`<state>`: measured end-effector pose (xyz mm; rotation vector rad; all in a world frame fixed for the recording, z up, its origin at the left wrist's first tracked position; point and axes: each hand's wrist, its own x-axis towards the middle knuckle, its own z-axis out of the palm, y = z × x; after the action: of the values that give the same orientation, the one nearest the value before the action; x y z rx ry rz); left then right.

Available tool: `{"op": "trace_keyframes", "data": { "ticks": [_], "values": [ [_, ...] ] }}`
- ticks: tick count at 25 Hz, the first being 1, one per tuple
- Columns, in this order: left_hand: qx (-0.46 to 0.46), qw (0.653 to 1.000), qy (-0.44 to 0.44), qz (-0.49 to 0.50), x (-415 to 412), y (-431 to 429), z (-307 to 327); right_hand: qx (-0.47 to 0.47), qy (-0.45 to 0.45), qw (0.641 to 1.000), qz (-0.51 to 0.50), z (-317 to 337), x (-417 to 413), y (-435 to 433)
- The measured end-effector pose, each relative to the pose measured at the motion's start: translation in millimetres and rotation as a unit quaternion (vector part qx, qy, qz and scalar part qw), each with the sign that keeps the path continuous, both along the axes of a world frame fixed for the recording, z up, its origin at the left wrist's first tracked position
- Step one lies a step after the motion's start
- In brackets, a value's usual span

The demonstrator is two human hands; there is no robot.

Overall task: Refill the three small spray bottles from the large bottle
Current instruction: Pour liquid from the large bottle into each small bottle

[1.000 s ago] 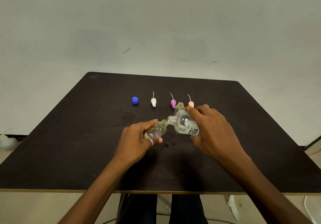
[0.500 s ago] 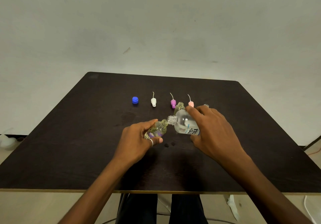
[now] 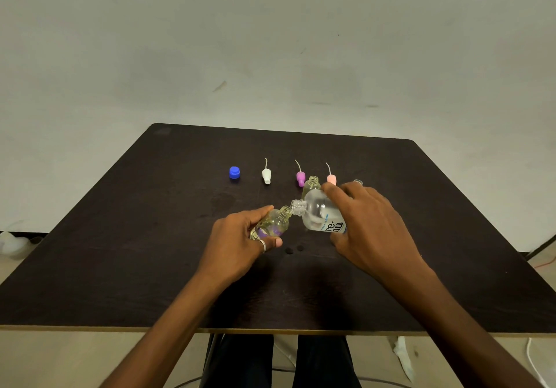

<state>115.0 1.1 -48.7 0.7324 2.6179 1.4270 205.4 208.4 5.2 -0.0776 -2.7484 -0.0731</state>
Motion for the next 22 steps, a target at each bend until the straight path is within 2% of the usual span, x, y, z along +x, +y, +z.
{"op": "trace_keyframes", "data": {
  "ticks": [22],
  "values": [
    [0.011,1.000,0.001,0.000,0.2,-0.2,-1.4,0.008,0.005,1.000,0.002,-0.2,-0.8,-0.3]
  ]
}}
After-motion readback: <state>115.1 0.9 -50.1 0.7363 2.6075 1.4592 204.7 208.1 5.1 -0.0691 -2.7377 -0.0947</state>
